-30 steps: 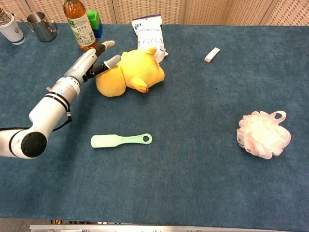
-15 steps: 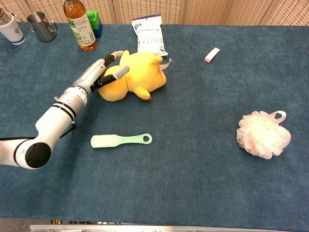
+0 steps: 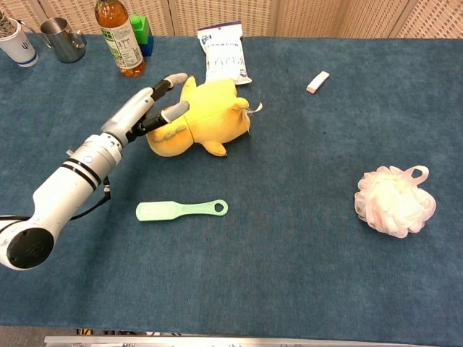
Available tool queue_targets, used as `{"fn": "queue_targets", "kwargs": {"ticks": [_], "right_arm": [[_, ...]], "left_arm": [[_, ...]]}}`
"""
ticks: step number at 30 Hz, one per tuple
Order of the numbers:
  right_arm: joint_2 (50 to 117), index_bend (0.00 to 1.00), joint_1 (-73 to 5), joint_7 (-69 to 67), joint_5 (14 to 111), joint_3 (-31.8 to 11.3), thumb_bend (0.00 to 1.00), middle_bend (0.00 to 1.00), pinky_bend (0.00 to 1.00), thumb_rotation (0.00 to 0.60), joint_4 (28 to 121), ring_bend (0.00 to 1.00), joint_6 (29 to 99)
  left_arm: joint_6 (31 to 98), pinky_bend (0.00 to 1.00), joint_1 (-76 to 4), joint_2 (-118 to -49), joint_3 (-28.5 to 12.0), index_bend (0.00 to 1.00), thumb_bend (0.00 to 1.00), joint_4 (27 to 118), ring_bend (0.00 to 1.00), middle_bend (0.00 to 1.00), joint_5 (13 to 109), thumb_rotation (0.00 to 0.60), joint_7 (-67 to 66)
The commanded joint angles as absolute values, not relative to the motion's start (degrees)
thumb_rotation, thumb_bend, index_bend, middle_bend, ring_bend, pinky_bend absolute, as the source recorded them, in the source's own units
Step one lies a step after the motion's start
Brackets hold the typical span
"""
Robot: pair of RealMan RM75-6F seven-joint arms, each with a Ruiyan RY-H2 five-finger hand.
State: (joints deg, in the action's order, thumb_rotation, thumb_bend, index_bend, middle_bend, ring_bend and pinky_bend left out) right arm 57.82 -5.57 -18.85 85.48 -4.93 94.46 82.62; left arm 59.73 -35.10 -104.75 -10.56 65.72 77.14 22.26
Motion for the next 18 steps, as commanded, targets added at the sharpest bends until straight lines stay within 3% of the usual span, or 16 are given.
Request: {"fn": "queue_targets", "kwargs": {"ticks": [1, 18], "right_arm": [[57.8, 0.13, -5.6, -18.8, 85.4, -5.0, 0.11, 0.32, 0.22, 0.592, 94.5, 0.21, 82.7], [58.2, 0.13, -7.1, -17.3, 84.7, -5.2, 0.13, 0.32, 0.22, 0.6, 94.2, 0.21, 80.3]], "left_arm": [[60.9, 0.0, -33.8, -101.9, -9.6, 0.0, 0.03, 68.2, 0.0, 0.0, 78.1, 0.106, 22.5], [66.1, 0.0, -26.8, -88.3, -7.6, 0.0, 0.03, 75.7, 0.0, 0.0, 76.4, 0.111, 15.4]]}}
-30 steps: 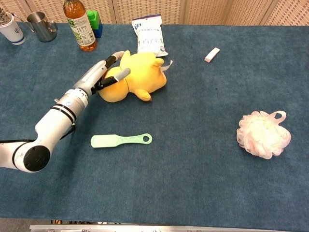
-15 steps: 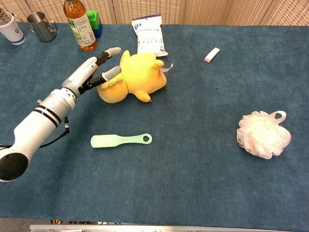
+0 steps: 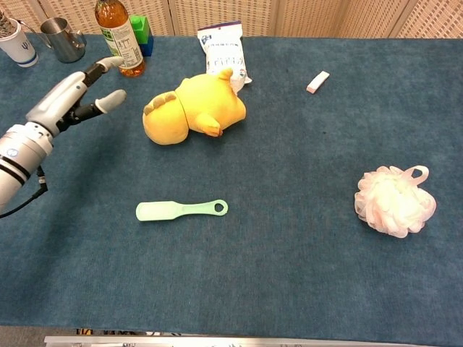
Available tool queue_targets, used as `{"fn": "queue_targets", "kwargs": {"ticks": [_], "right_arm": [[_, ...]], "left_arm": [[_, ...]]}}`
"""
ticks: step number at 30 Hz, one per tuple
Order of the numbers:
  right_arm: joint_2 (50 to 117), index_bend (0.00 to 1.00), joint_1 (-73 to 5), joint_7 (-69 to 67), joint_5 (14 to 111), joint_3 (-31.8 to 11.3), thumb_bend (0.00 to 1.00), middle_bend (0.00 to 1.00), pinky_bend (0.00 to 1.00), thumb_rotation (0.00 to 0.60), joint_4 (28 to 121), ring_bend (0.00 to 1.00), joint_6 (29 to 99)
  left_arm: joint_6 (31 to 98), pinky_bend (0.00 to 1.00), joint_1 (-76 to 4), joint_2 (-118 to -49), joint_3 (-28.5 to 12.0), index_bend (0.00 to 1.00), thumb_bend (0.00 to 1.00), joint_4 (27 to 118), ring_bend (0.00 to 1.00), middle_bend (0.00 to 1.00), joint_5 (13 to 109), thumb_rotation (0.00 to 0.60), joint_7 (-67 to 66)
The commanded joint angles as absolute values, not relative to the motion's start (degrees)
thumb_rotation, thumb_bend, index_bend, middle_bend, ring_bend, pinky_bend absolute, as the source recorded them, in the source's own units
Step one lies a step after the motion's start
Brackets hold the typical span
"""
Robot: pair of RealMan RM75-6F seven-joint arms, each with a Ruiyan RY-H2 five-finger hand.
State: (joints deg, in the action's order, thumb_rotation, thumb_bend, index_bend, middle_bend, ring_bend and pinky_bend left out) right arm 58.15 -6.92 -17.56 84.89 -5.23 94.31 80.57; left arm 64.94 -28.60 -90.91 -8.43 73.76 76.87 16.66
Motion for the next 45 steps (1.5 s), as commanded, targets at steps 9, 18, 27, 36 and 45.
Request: {"fn": "queue_targets", "kwargs": {"ticks": [9, 18, 27, 36, 45], "right_arm": [[58.9, 0.13, -7.9, -17.1, 84.0, -5.4, 0.13, 0.32, 0.22, 0.6, 93.3, 0.21, 79.0], [59.1, 0.13, -8.0, -16.9, 84.1, -5.2, 0.15, 0.32, 0.22, 0.6, 92.9, 0.21, 78.8], [60.5, 0.13, -8.0, -14.4, 83.2, -5.2, 0.17, 0.32, 0.22, 0.6, 91.8, 0.21, 78.8], [61.1, 0.13, -8.0, -14.7, 83.8, -5.3, 0.17, 0.32, 0.22, 0.6, 91.6, 0.21, 79.4], [61.0, 0.13, -8.5, -15.8, 84.6, -5.1, 0.17, 0.32, 0.22, 0.6, 91.7, 0.21, 78.9]], "left_arm": [[70.9, 0.0, -21.6, -81.1, -5.8, 0.0, 0.03, 80.9, 0.0, 0.0, 76.8, 0.111, 13.9], [74.4, 0.0, -17.4, -75.1, -4.8, 0.0, 0.05, 86.2, 0.0, 0.0, 75.9, 0.497, 10.7], [80.0, 0.0, -12.9, -71.4, -3.3, 0.0, 0.05, 90.7, 0.0, 0.0, 77.3, 0.6, 6.1], [86.1, 0.0, -8.6, -70.0, -2.4, 0.0, 0.05, 92.1, 0.0, 0.0, 79.5, 0.6, 3.5], [87.0, 0.0, -6.3, -67.7, -1.3, 0.0, 0.05, 95.2, 0.0, 0.0, 80.5, 0.6, 2.2]]}}
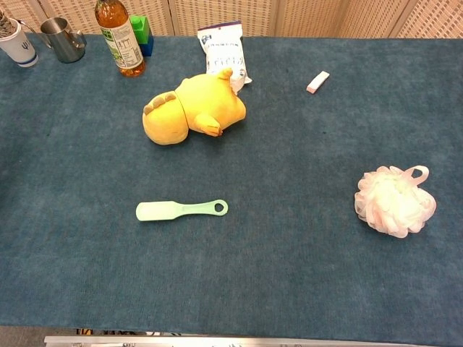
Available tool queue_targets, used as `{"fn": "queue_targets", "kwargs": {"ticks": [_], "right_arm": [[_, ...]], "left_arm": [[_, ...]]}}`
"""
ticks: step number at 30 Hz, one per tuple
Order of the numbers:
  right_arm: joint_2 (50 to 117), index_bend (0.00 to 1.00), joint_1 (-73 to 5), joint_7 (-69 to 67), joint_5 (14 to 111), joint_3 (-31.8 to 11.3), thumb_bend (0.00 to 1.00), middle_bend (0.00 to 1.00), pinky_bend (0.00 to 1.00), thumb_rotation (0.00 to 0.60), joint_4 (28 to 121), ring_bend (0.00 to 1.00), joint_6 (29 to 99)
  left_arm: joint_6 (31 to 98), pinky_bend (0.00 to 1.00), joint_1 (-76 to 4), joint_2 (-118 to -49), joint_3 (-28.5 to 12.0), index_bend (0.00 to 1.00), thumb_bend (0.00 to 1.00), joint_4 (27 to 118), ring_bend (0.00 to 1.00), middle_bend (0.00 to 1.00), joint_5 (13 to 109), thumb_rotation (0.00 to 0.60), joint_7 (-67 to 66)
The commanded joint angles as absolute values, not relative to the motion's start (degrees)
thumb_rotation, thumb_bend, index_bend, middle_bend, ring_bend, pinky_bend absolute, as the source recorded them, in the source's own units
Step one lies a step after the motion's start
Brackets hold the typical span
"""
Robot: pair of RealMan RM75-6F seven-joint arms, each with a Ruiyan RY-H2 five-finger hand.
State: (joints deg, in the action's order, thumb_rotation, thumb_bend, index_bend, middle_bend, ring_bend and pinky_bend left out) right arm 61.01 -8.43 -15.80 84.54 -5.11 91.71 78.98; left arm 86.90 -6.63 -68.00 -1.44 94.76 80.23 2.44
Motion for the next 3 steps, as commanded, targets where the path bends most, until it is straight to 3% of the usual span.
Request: {"fn": "queue_targets", "kwargs": {"ticks": [1, 3], "right_arm": [[61.0, 0.13, -8.5, -15.9, 84.7, -5.0, 0.17, 0.32, 0.22, 0.6, 91.7, 0.21, 78.9], [61.0, 0.13, -8.6, -16.0, 84.8, -5.0, 0.17, 0.32, 0.22, 0.6, 91.8, 0.21, 78.8]], "left_arm": [[87.1, 0.0, -6.2, -67.6, -1.3, 0.0, 0.05, 95.4, 0.0, 0.0, 80.6, 0.6, 2.1], [87.1, 0.0, -6.0, -67.7, -1.4, 0.0, 0.05, 95.5, 0.0, 0.0, 80.7, 0.6, 1.9]]}}
